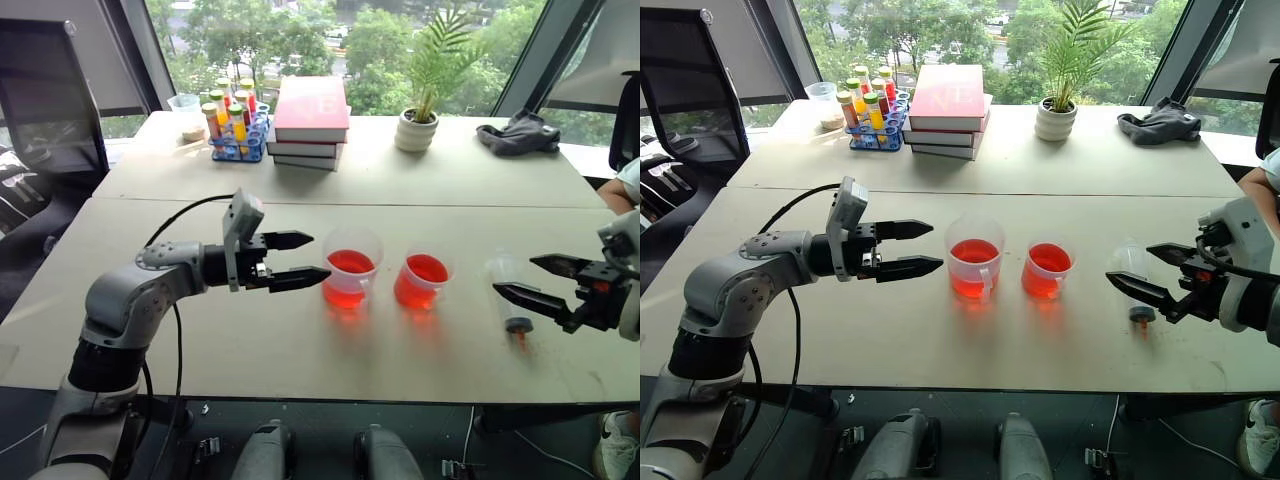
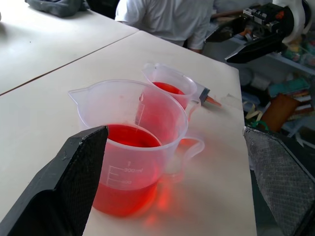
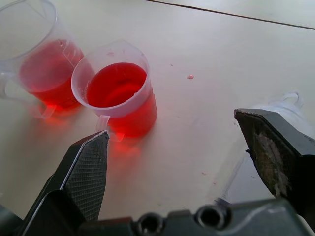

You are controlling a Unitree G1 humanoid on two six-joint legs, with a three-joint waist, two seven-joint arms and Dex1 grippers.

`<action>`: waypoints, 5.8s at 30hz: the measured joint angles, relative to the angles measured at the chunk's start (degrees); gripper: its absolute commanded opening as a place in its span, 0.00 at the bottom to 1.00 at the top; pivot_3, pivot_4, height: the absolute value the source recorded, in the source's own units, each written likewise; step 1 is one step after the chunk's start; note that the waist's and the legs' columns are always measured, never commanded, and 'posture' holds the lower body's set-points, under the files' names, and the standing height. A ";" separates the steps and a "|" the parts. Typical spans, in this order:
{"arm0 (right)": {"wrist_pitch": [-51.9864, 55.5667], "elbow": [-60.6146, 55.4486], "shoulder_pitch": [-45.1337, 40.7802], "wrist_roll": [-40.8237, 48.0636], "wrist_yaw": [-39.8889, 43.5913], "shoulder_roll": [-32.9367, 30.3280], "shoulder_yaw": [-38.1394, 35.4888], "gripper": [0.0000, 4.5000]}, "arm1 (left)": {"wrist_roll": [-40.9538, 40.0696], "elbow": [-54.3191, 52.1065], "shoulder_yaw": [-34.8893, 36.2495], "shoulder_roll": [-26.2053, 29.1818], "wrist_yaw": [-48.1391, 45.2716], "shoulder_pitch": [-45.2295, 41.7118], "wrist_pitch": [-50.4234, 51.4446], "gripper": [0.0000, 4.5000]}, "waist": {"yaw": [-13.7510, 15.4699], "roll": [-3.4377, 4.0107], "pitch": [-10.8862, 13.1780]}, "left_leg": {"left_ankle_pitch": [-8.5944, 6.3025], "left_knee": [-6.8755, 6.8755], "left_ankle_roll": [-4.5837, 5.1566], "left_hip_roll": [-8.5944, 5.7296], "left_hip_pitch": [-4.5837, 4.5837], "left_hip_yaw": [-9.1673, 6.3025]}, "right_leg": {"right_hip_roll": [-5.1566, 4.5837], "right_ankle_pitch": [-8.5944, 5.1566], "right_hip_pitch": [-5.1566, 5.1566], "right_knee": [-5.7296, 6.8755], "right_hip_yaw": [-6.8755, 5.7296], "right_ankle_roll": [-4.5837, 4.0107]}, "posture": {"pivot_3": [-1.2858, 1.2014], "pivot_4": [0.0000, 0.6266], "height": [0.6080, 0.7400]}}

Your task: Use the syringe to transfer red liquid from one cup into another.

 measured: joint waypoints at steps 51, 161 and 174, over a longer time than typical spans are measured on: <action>0.23 39.01 -63.51 -26.71 7.14 16.98 27.66 0.30 | -0.99 2.89 3.77 3.21 -0.56 -4.36 -2.19 1.00 | -1.52 0.28 0.10 | 0.09 -0.83 -0.18 -0.01 -0.18 0.14 | 0.10 0.21 -0.54 -0.25 0.00 0.07 | 0.52 0.24 1.00; -44.11 17.13 -25.63 -24.59 6.26 42.93 42.96 0.30 | 10.65 22.47 -1.32 -1.93 -12.94 -26.92 -12.56 0.98 | -1.32 0.05 0.04 | 0.30 -0.81 -0.40 -0.04 0.43 0.11 | 0.32 0.15 -0.16 0.28 -0.01 0.13 | 0.52 0.24 1.00; -43.63 17.11 -28.45 -24.08 4.23 43.19 41.39 0.30 | 9.27 19.02 -0.43 0.50 -12.66 -22.63 -10.51 0.98 | -1.31 0.05 0.04 | 0.30 -0.83 -0.40 -0.03 0.44 0.11 | 0.32 0.15 -0.17 0.28 -0.01 0.12 | 0.52 0.24 1.00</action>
